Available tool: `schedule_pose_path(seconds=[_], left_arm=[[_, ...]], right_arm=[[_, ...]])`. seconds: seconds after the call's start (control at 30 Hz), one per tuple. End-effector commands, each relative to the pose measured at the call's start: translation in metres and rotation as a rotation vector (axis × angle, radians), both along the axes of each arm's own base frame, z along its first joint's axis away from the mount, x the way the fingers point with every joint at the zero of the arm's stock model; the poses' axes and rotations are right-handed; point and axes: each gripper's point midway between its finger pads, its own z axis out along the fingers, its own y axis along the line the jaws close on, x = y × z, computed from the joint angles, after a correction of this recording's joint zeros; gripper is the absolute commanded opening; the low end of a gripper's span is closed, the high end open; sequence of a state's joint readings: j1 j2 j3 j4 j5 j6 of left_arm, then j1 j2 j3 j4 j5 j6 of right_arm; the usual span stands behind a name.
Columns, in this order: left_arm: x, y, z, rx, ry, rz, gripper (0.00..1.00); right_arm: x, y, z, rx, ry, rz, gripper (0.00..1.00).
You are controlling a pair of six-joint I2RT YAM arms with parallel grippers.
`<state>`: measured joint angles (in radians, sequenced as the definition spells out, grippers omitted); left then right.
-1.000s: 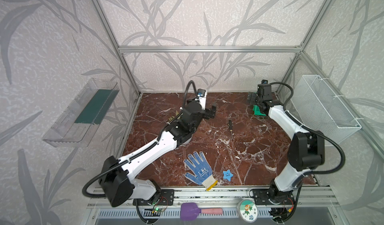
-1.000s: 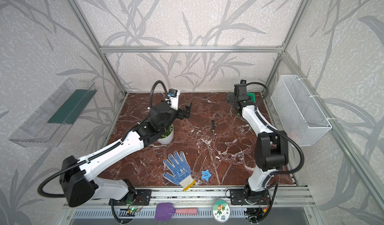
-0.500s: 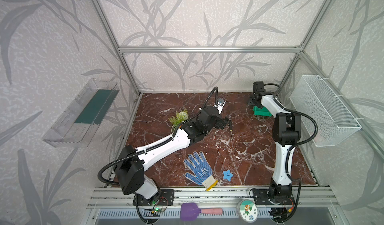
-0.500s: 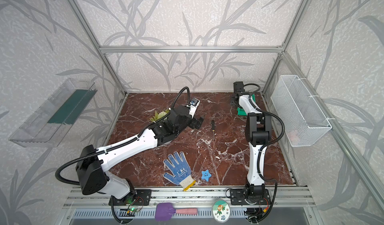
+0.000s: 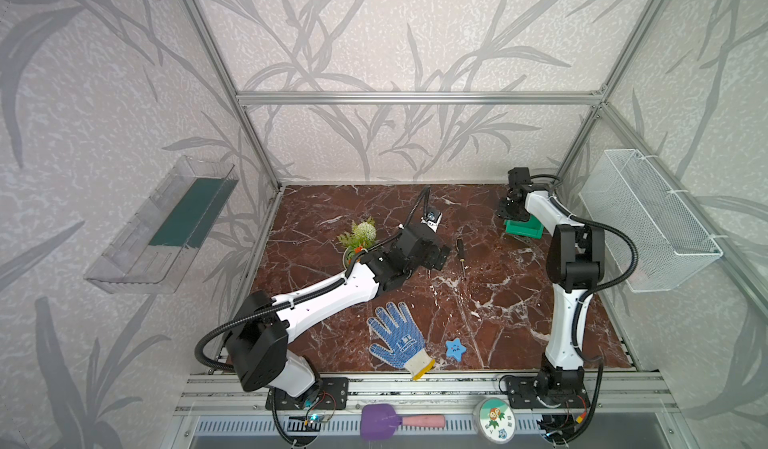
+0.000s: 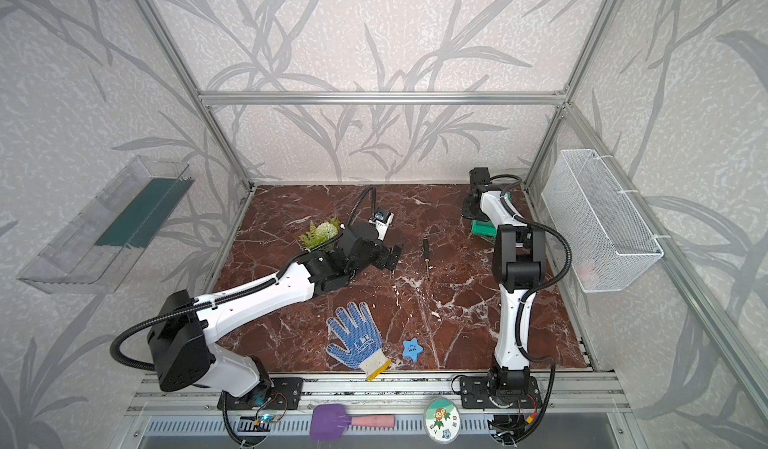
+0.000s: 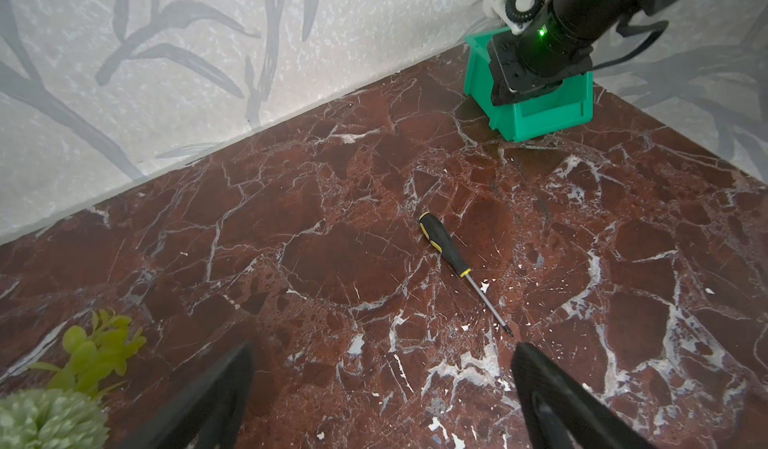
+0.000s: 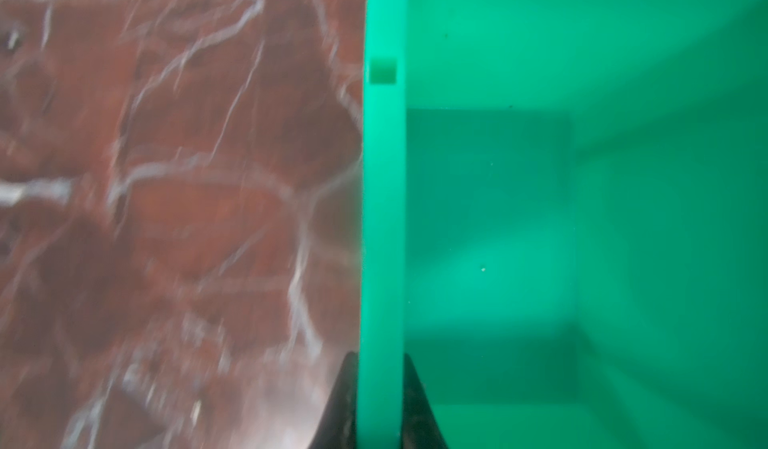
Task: Put the screwdriver in the bin
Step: 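Grasp the green bin with the right gripper and drag it toward the screwdriver, then release the bin and close the right gripper on the screwdriver's yellow-black handle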
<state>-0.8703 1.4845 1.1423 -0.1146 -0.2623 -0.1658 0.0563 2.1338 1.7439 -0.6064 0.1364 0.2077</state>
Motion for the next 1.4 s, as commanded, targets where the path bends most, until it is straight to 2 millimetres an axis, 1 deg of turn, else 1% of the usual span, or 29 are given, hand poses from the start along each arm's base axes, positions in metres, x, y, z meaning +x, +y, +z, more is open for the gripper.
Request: schedule_pose_path(seconds=[0.0,0.07,0.17,0.2,0.23,0.27,0.33,0.4,0.5,0.57,0.63,0.7,0.77,0.83,0.9,0.97,1.0,1.07,1.1,1.17,1.2,1.23,1.27,1.3,1.33,1.37], left_arm=[[-0.013,0.016,0.020,-0.076,0.015,0.027,0.99],[-0.019,0.030,0.023,-0.077,0.028,0.053,0.99],[-0.030,0.054,0.035,-0.095,0.025,0.095,0.99],[-0.034,0.064,0.042,-0.113,0.012,0.105,0.99],[-0.038,0.075,0.046,-0.124,0.003,0.122,0.99],[-0.041,0.086,0.052,-0.141,-0.009,0.141,0.99],[-0.046,0.109,0.058,-0.182,-0.023,0.180,0.99],[-0.050,0.133,0.055,-0.212,-0.031,0.223,0.99],[-0.057,0.163,0.048,-0.251,-0.023,0.288,0.99],[-0.062,0.170,0.047,-0.266,-0.019,0.294,0.99],[-0.067,0.172,0.050,-0.269,-0.022,0.287,0.99],[-0.070,0.173,0.050,-0.265,-0.017,0.280,0.99],[-0.071,0.173,0.048,-0.259,-0.013,0.274,0.99],[-0.070,0.171,0.045,-0.254,-0.005,0.267,0.99],[-0.068,0.168,0.043,-0.251,0.002,0.261,0.99],[-0.067,0.165,0.043,-0.252,0.008,0.252,0.99],[-0.066,0.163,0.044,-0.252,0.010,0.248,0.99],[-0.064,0.160,0.045,-0.251,0.017,0.241,0.99],[-0.063,0.158,0.045,-0.250,0.020,0.237,0.99],[-0.062,0.155,0.045,-0.252,0.027,0.228,0.99],[-0.063,0.153,0.046,-0.257,0.032,0.220,0.99],[-0.063,0.150,0.045,-0.261,0.041,0.212,0.99],[-0.063,0.147,0.046,-0.269,0.046,0.201,0.99],[-0.063,0.143,0.046,-0.279,0.048,0.187,0.99],[-0.062,0.137,0.046,-0.285,0.049,0.172,0.99],[-0.062,0.131,0.046,-0.288,0.048,0.158,0.99]], right_arm=[[-0.023,0.058,0.068,-0.015,-0.138,0.158,0.00],[-0.046,0.088,0.074,-0.019,-0.145,0.228,0.00],[-0.077,0.134,0.076,0.000,-0.158,0.345,0.00],[-0.087,0.153,0.077,0.013,-0.168,0.389,0.00],[-0.096,0.174,0.077,0.033,-0.182,0.432,0.00],[-0.102,0.185,0.075,0.052,-0.188,0.440,0.00],[-0.114,0.212,0.070,0.128,-0.179,0.456,0.00],[-0.123,0.241,0.063,0.193,-0.160,0.484,0.00],[-0.130,0.270,0.049,0.152,-0.131,0.516,0.00],[-0.133,0.284,0.034,0.169,-0.081,0.512,0.00],[-0.137,0.295,0.016,0.169,-0.036,0.521,0.00],[-0.140,0.298,-0.001,0.143,-0.004,0.518,0.00],[-0.144,0.301,-0.011,0.147,0.019,0.515,0.00],[-0.146,0.304,-0.019,0.155,0.029,0.520,0.07],[-0.146,0.307,-0.020,0.159,0.037,0.528,0.15],[-0.146,0.310,-0.013,0.170,0.028,0.541,0.24],[-0.145,0.313,-0.004,0.184,0.013,0.554,0.28],[-0.145,0.314,0.019,0.200,-0.023,0.566,0.37],[-0.144,0.309,0.035,0.191,-0.045,0.554,0.43],[-0.140,0.291,0.062,0.163,-0.099,0.542,0.49],[-0.137,0.277,0.074,0.157,-0.130,0.521,0.52],[-0.133,0.262,0.082,0.165,-0.152,0.494,0.52],[-0.127,0.242,0.086,0.178,-0.167,0.448,0.53],[-0.120,0.224,0.085,0.185,-0.178,0.399,0.53],[-0.114,0.202,0.089,0.201,-0.205,0.343,0.53],[-0.109,0.186,0.083,0.213,-0.210,0.303,0.53]])
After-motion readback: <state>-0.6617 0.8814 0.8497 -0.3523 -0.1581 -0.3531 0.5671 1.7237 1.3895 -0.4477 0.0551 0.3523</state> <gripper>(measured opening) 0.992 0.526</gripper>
